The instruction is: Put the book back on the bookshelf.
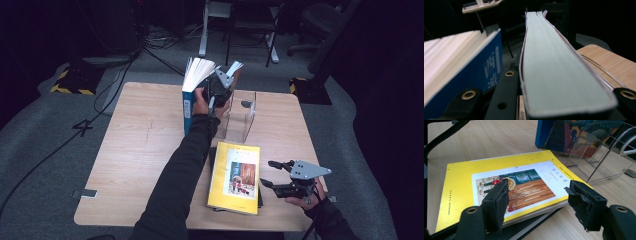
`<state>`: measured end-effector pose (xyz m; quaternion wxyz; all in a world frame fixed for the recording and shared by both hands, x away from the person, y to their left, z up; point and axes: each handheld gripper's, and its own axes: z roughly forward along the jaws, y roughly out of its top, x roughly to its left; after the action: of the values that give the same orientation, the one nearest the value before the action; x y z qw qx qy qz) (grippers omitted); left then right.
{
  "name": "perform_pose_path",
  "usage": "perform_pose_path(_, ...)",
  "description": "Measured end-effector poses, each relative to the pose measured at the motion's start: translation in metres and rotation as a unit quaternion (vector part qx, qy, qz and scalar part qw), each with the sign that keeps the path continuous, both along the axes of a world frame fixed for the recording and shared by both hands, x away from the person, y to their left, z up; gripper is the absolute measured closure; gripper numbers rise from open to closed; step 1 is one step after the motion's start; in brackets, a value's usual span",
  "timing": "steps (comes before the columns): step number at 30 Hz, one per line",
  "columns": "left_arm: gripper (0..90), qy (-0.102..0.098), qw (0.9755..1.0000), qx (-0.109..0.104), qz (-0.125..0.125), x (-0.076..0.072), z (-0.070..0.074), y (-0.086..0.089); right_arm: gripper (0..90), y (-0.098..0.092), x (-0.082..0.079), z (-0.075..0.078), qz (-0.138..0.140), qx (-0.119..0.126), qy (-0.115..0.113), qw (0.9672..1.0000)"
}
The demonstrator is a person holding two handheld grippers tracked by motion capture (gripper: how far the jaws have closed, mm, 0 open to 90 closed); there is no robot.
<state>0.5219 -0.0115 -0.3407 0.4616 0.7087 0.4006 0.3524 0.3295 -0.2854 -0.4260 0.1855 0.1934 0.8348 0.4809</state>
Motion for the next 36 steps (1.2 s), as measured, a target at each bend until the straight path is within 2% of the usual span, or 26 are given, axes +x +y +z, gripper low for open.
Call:
perform_pose_path(2,73.2,0.000,1.0000,0.000,-0.003,0.000,-0.001,-0.001,33.9,-0.001,0.000,0.000,0.001,0.000,0.000,1.0000)
perform_pose_path(5,73.0,-0.001,0.9999,0.013,-0.010,-0.003,-0.002,-0.001,33.9,-0.002,0.001,0.000,0.001,0.001,0.000,1.0000)
perform_pose_path(7,72.8,0.000,0.9999,0.010,-0.012,-0.005,-0.003,0.001,33.9,-0.001,0.001,0.000,0.002,0.000,0.000,1.0000)
perform_pose_path(10,72.3,0.007,0.9999,0.003,-0.013,-0.012,-0.006,0.009,33.9,0.001,0.000,-0.001,0.003,-0.003,0.001,1.0000)
perform_pose_path(16,70.0,0.011,0.9996,0.022,-0.010,-0.020,-0.008,0.024,33.9,0.003,-0.001,-0.002,0.006,-0.009,0.003,0.9999)
perform_pose_path(19,67.1,0.016,0.9997,0.018,-0.001,-0.020,-0.008,0.033,33.8,0.004,-0.001,-0.003,0.006,-0.012,0.005,0.9999)
perform_pose_path(21,61.1,0.018,0.9997,0.016,-0.003,-0.021,-0.009,0.036,33.7,0.004,-0.001,-0.003,0.007,-0.014,0.004,0.9999)
perform_pose_path(24,57.3,0.016,0.9995,0.028,-0.006,-0.025,-0.011,0.039,33.7,0.003,0.000,-0.004,0.006,-0.014,0.007,0.9999)
perform_pose_path(28,50.9,0.011,0.9992,0.029,-0.026,-0.039,-0.010,0.046,33.6,0.003,0.001,-0.005,0.007,-0.010,0.014,0.9998)
perform_pose_path(31,44.2,0.012,0.9985,0.024,-0.048,-0.055,-0.007,0.056,33.5,0.003,0.001,-0.005,0.007,-0.012,0.016,0.9998)
perform_pose_path(36,39.3,0.018,0.9961,0.019,-0.085,-0.084,-0.009,0.083,33.0,0.005,0.002,-0.007,0.005,-0.019,0.026,0.9995)
